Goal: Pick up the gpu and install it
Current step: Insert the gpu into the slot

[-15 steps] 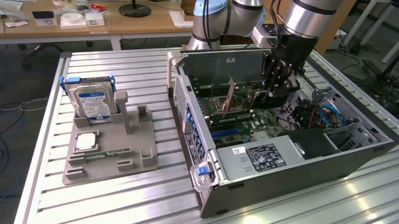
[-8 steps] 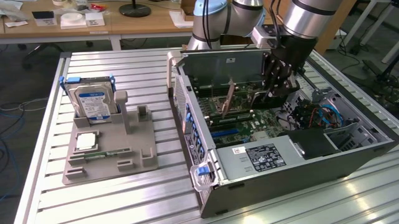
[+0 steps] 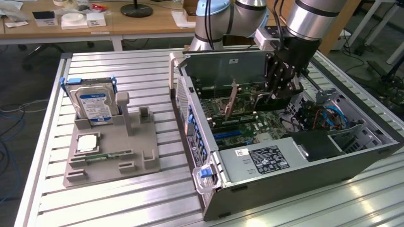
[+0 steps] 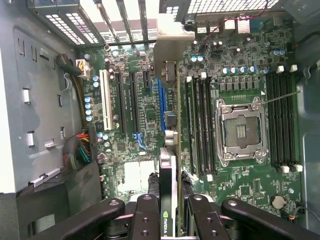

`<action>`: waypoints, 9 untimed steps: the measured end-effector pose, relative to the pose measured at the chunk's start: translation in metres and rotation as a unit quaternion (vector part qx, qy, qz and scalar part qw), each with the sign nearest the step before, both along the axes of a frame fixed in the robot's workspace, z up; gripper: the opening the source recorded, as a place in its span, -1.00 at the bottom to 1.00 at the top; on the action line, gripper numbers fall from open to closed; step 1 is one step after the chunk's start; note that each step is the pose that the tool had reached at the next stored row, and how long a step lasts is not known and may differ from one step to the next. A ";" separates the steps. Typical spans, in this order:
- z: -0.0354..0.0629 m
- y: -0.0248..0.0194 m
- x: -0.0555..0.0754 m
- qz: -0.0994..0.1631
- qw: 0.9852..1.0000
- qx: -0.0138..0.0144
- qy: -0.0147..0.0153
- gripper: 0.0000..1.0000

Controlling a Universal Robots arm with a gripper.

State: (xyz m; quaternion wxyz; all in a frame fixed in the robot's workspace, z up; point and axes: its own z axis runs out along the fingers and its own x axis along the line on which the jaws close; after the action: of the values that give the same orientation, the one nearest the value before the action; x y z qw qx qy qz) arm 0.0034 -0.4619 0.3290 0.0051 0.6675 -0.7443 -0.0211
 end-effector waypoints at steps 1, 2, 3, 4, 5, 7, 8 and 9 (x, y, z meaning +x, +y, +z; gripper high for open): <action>0.0000 0.0000 0.000 0.000 1.000 0.000 0.000 -0.47; 0.0000 0.0000 0.000 0.000 1.000 0.000 0.000 -0.47; 0.0000 0.0000 0.000 0.001 1.000 0.000 0.000 -0.47; -0.0001 0.0000 0.000 0.002 1.000 0.000 0.000 -0.47; -0.0003 0.0001 0.000 0.004 1.000 0.000 0.000 -0.47; -0.0003 0.0002 0.000 0.008 1.000 0.000 0.000 -0.47; -0.0003 0.0002 0.000 0.011 1.000 0.000 0.000 -0.47; -0.0003 0.0002 0.000 0.015 1.000 0.000 0.000 -0.47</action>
State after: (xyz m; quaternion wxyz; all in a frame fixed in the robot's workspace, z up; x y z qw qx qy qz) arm 0.0033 -0.4616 0.3287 0.0054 0.6784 -0.7344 -0.0210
